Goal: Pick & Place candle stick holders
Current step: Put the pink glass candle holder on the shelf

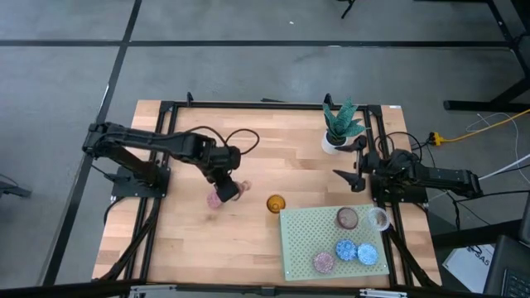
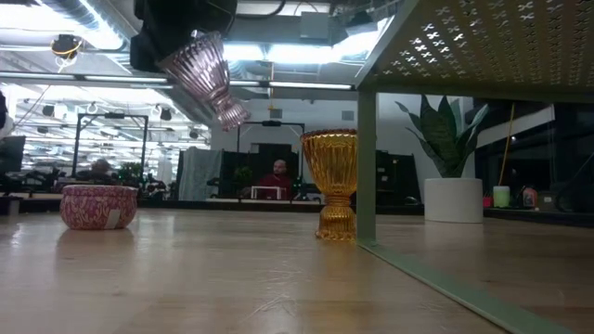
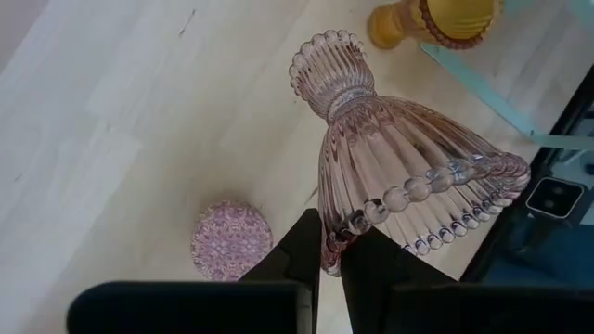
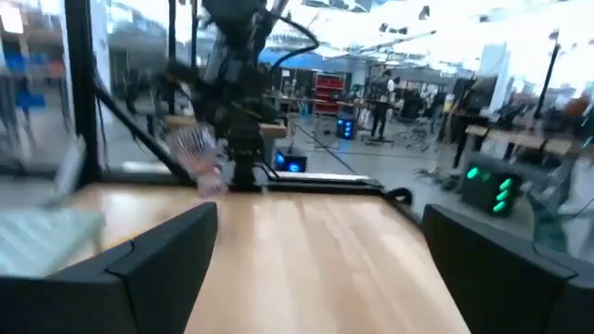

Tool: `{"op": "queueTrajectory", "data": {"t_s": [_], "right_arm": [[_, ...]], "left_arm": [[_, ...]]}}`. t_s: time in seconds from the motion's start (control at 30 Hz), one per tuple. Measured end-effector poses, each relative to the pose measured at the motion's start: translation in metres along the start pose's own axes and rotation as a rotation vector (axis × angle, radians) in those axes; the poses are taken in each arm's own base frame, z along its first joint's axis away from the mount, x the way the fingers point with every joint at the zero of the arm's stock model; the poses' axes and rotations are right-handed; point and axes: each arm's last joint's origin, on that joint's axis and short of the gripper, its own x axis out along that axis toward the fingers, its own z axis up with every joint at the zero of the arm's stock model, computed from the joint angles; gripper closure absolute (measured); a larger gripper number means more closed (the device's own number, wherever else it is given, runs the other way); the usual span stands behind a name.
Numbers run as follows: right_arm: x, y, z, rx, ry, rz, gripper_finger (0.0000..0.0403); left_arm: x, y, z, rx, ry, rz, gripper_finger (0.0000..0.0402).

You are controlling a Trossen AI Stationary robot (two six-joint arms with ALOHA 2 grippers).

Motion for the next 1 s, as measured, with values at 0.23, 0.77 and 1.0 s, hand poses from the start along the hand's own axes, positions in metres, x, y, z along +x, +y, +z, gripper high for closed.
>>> {"op": "queueTrajectory", "data": {"t_s": [0.23,0.77,1.0], "right_arm": [[0.000,-0.004,0.004,0.482,-0.069,-0.119,0.0020],[0.000,-0.006,0.006,0.771,-0.040,-0.215,0.0020],[0.014,-0.008,0.056,0.434,0.143,-0.244,0.0020]], "left_arm": [[-0.008,0.004,0.009,-0.001,-0.001,-0.050,0.0381],[-0.054,0.023,0.058,0.000,-0.147,-0.095,0.0382],[-0.047,0.011,0.098,-0.037,-0.134,-0.158,0.0382]]}}
